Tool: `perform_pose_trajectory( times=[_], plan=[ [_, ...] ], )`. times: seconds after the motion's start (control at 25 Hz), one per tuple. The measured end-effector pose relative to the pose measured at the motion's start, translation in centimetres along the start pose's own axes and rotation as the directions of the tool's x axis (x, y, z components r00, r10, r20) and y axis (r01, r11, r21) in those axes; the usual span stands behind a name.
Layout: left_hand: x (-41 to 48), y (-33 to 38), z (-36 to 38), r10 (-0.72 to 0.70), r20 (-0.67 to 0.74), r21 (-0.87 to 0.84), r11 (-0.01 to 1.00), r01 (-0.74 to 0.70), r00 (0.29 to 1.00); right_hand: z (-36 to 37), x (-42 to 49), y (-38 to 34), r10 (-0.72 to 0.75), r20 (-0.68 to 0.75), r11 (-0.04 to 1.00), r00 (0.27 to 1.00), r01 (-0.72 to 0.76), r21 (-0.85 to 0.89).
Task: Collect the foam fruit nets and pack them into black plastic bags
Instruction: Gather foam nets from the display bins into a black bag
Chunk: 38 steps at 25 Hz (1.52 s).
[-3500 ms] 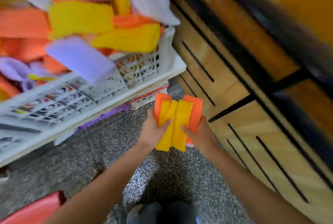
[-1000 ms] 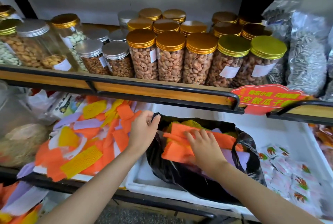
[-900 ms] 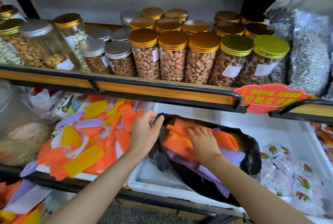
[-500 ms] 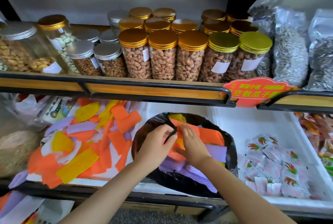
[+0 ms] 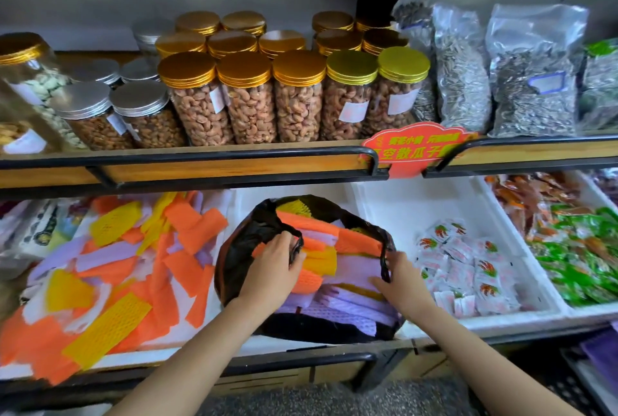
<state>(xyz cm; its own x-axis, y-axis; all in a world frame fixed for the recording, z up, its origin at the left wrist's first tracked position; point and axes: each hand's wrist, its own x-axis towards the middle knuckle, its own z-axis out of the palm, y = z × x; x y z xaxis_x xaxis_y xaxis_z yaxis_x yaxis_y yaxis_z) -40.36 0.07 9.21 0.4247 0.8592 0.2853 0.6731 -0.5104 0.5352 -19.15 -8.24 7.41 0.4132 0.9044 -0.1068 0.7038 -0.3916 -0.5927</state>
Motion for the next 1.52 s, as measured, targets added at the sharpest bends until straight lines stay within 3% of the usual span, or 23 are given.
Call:
perform_pose_trajectory(
  times=[0.08,0.24,0.36,0.44,0.52,0.64,0.72,0.88,1.0,1.16,1.36,1.44,1.52],
  plan=[
    [-0.2,0.2,-1.1,-0.024,-0.056,-0.015,1.000,0.024,0.998,-0.8,0.1,-0.4,0.021,0.060,0.998,0.998,-0.025,0.061],
    [0.5,0.8,-3.2,0.044,-0.230,0.081,0.996,-0.026,0.972,-2.8,0.3,-5.1,-0.171,-0.077,0.985,0.982,0.172,0.011],
    [1.0,1.8,-3.6,-0.040,-0.202,-0.180,0.984,0.003,0.978,-2.4,0.3,-8.7,-0.343,-0.088,0.932,0.935,0.351,0.095],
    [0.7,2.3,-3.3,-0.170,-0.098,-0.424,0.899,0.114,0.981,-1.3,0.2,-9.8,-0.430,-0.114,0.892,0.895,0.441,0.101],
    [0.1,2.7,-3.0,-0.318,0.031,-0.606,0.748,0.271,0.947,-0.1,-0.1,-10.4,-0.481,-0.114,0.864,0.869,0.492,0.110],
    [-1.1,3.2,-3.2,-0.438,0.165,-0.753,0.523,0.400,0.884,1.4,-0.8,-11.1,-0.472,-0.059,0.836,0.880,0.468,0.286],
    [-1.7,3.3,-3.6,-0.447,0.219,-0.790,0.441,0.427,0.867,2.1,-1.5,-11.4,-0.483,-0.027,0.819,0.875,0.462,0.340],
    [-2.7,2.7,-4.3,-0.414,0.331,-0.847,0.267,0.461,0.848,2.9,-1.6,-11.1,-0.507,-0.036,0.860,0.861,0.508,0.047],
    [-3.6,2.5,-4.4,-0.385,0.363,-0.821,0.298,0.486,0.849,3.2,-1.9,-11.4,-0.460,0.026,0.888,0.888,0.460,-0.020],
    [-4.5,2.1,-4.5,-0.447,0.327,-0.808,0.325,0.492,0.833,3.5,-3.1,-11.8,-0.558,0.243,0.817,0.794,0.473,0.331],
    [-5.8,1.7,-5.3,-0.344,0.387,-0.842,0.248,0.480,0.856,3.0,-3.8,-11.6,-0.593,0.389,0.772,0.705,0.360,0.525],
    [-6.2,1.4,-6.1,-0.295,0.409,-0.790,0.360,0.497,0.864,2.8,-4.1,-11.2,-0.575,0.461,0.746,0.676,0.201,0.635],
    [-6.5,0.8,-7.1,-0.264,0.405,-0.659,0.580,0.479,0.875,2.9,-4.3,-11.1,-0.579,0.528,0.750,0.621,0.151,0.644]
  ],
)
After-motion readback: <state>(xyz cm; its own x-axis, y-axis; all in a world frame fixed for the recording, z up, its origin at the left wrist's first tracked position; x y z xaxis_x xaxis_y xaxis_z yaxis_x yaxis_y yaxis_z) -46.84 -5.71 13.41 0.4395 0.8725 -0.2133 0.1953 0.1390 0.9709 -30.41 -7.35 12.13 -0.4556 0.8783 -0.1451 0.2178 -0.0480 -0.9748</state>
